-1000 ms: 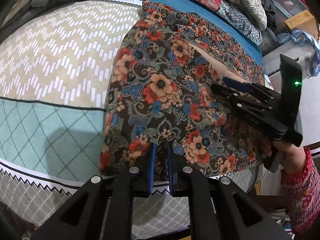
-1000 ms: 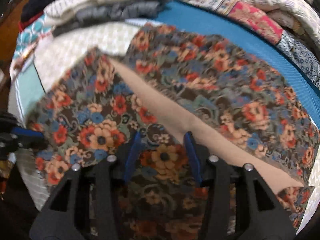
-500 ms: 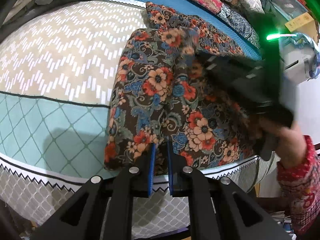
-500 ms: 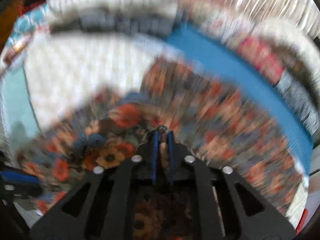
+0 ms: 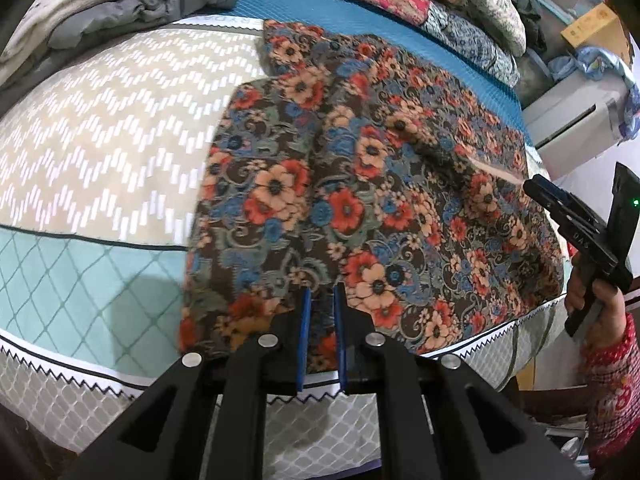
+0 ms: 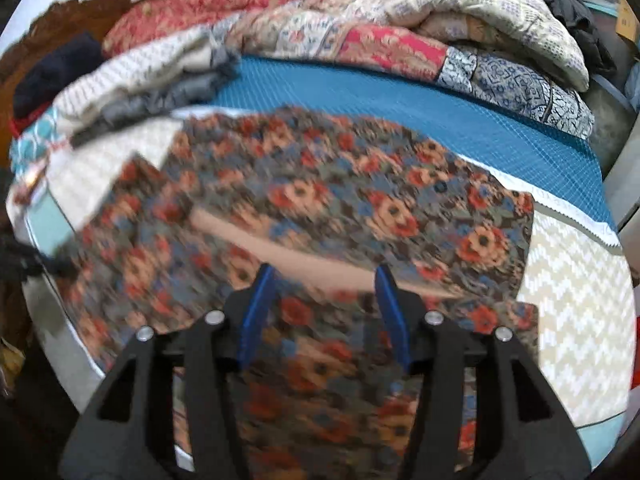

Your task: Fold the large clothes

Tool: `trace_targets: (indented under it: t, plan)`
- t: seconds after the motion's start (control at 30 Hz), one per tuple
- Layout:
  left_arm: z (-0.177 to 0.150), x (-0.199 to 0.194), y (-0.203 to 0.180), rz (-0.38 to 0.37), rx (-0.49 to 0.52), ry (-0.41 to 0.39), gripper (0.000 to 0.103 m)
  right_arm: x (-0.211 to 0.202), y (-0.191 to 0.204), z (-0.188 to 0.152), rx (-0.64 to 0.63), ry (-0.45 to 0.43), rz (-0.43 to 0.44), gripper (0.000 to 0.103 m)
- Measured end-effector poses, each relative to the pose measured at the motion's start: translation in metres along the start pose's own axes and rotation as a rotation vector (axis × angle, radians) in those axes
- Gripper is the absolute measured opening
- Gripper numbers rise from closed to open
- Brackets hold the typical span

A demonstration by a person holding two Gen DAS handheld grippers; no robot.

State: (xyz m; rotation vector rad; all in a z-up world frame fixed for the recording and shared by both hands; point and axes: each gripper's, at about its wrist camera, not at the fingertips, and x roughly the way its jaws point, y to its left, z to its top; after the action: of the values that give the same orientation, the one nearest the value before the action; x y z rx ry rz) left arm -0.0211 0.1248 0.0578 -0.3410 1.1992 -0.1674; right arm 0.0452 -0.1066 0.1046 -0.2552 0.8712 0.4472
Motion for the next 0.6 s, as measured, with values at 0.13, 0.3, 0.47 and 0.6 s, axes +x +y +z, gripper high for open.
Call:
trace_targets:
  t: [0.13,0.3,0.47,0.6]
  plan:
    - [-0.001,0.007,-0.015,0.012,0.017,0.018,0.053,0.028,0.015,-0.006,-0.095,0.088,0.015,0.035]
    - [0.002,0.017,-0.016,0.043,0.021,0.043,0.053,0.018,-0.019,0.01,0.073,-0.029,-0.021,0.005]
    - [0.011,0.037,-0.013,0.08,0.007,0.067,0.053,0.054,-0.046,0.006,0.2,0.085,0.016,0.017]
    - [0.012,0.024,-0.012,0.078,0.017,0.049,0.053,0.016,-0.086,-0.009,0.402,-0.045,0.085,0.041]
